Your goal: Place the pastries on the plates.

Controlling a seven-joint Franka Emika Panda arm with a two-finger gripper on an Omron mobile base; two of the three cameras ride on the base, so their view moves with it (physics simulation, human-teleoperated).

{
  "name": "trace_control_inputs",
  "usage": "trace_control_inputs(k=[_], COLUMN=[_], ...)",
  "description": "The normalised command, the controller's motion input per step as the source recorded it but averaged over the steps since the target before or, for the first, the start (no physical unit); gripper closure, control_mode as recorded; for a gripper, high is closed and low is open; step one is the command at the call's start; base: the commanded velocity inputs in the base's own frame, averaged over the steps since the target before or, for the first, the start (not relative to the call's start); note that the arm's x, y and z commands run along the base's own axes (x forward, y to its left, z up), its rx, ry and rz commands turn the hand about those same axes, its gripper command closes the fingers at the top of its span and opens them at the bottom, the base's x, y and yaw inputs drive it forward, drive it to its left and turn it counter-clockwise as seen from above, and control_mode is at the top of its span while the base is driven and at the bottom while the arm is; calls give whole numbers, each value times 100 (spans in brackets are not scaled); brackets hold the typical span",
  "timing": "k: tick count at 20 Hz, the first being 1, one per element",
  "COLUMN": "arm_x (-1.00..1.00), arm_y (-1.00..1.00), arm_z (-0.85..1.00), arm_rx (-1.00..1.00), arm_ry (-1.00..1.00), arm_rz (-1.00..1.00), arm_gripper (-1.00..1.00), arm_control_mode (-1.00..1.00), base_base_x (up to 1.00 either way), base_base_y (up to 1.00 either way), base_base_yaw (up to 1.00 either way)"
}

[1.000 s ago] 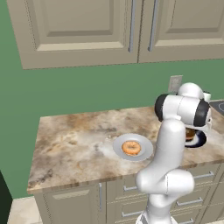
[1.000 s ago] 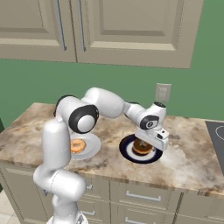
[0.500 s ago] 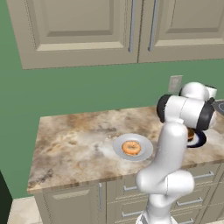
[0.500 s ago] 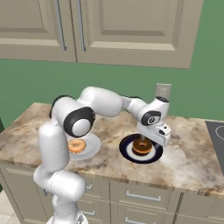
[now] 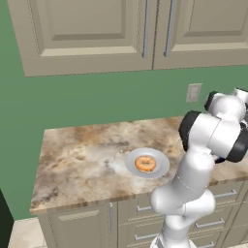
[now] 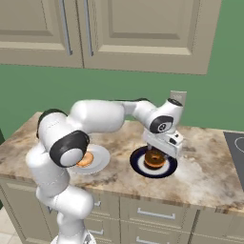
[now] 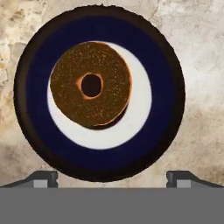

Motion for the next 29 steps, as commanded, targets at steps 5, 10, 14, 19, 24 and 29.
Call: trace_control_inputs(k=[5,10,14,19,24,29], arm_x=[-18,-27,-55,-69,-63,-64], arm_y=[100,100,100,90,87,63], arm_z=[19,11,36,46,54,61], arm_rx=[0,0,0,-5,-8,-5], arm_ry=[0,2,5,3,11,6], arm_rz=[8,7,15,21,20,19], arm_gripper=[-100,-100,-100,-100,-100,-100], arm_control_mode=[-100,-100,-100,-100,-100,-100], base_base_x=[0,0,0,0,0,0], base_base_y=[0,0,0,0,0,0], base_base_yaw=[0,0,0,0,0,0])
